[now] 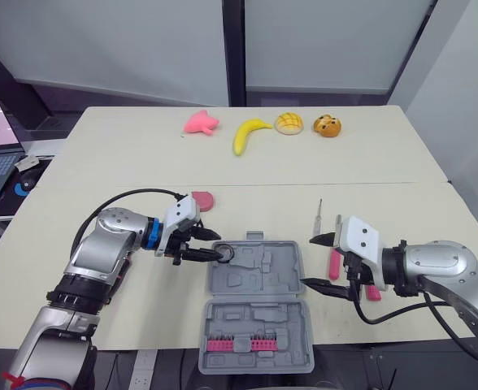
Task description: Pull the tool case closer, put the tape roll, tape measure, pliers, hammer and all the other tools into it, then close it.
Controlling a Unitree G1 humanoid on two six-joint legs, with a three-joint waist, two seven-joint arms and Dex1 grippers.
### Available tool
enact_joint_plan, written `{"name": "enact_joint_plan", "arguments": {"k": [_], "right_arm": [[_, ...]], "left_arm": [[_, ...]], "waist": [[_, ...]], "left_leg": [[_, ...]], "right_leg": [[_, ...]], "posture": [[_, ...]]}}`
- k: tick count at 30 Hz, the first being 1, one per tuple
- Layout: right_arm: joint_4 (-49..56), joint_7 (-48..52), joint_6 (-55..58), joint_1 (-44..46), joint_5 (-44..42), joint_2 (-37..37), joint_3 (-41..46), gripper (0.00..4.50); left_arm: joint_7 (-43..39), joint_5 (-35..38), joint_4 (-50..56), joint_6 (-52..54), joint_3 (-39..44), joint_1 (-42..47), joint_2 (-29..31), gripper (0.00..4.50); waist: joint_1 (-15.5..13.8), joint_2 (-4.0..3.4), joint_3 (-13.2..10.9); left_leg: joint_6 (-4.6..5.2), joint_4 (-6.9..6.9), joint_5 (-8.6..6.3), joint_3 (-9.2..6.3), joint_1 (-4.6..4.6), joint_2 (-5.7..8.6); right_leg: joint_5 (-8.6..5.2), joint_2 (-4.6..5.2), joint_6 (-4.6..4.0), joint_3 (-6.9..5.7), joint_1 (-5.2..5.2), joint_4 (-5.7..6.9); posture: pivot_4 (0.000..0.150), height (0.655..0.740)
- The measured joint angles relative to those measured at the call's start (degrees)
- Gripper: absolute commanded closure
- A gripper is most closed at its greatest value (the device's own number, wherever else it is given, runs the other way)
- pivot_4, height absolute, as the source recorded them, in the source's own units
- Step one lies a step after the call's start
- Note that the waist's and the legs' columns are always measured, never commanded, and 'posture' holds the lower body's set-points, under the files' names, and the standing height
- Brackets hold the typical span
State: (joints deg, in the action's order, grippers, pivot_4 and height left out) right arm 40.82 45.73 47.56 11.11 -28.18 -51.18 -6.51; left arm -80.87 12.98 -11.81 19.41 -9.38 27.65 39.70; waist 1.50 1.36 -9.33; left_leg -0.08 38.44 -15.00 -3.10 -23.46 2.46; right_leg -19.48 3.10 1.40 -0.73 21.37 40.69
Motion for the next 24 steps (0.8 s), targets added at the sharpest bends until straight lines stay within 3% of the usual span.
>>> {"name": "enact_joint_plan", "arguments": {"k": [5, 13, 24], "right_arm": [[-0.03, 0.06, -0.67, 0.43, 0.10, 0.37, -0.12, 0.00], [-0.04, -0.05, -0.78, 0.61, 0.39, 0.75, -0.41, 0.00], [-0.12, -0.13, -0.87, 1.02, 0.60, 1.69, -1.65, 0.00]], "left_arm": [[0.53, -0.38, -4.71, -4.76, 0.00, 0.70, -1.69, 3.73], [2.40, -3.49, -9.88, -10.36, -1.71, 2.86, -4.77, 3.73], [7.70, -10.96, -26.02, -21.71, -4.95, 7.15, -9.48, 3.73]], "waist": [[-0.08, 0.00, 0.00], [-0.11, 0.00, 0.00], [-0.05, 0.01, 0.00]], "left_leg": [[0.00, 0.02, 0.00, 0.01, 0.00, 0.01], [0.01, 0.04, 0.00, 0.01, 0.00, 0.01], [0.01, 0.10, -0.01, -0.01, -0.02, 0.02]], "right_leg": [[0.00, 0.00, 0.00, -0.01, -0.01, 0.00], [0.00, 0.00, 0.00, -0.01, -0.02, 0.01], [0.00, -0.01, 0.00, -0.04, -0.01, 0.06]], "posture": [[0.150, 0.7193], [0.150, 0.7193], [0.150, 0.7193]]}}
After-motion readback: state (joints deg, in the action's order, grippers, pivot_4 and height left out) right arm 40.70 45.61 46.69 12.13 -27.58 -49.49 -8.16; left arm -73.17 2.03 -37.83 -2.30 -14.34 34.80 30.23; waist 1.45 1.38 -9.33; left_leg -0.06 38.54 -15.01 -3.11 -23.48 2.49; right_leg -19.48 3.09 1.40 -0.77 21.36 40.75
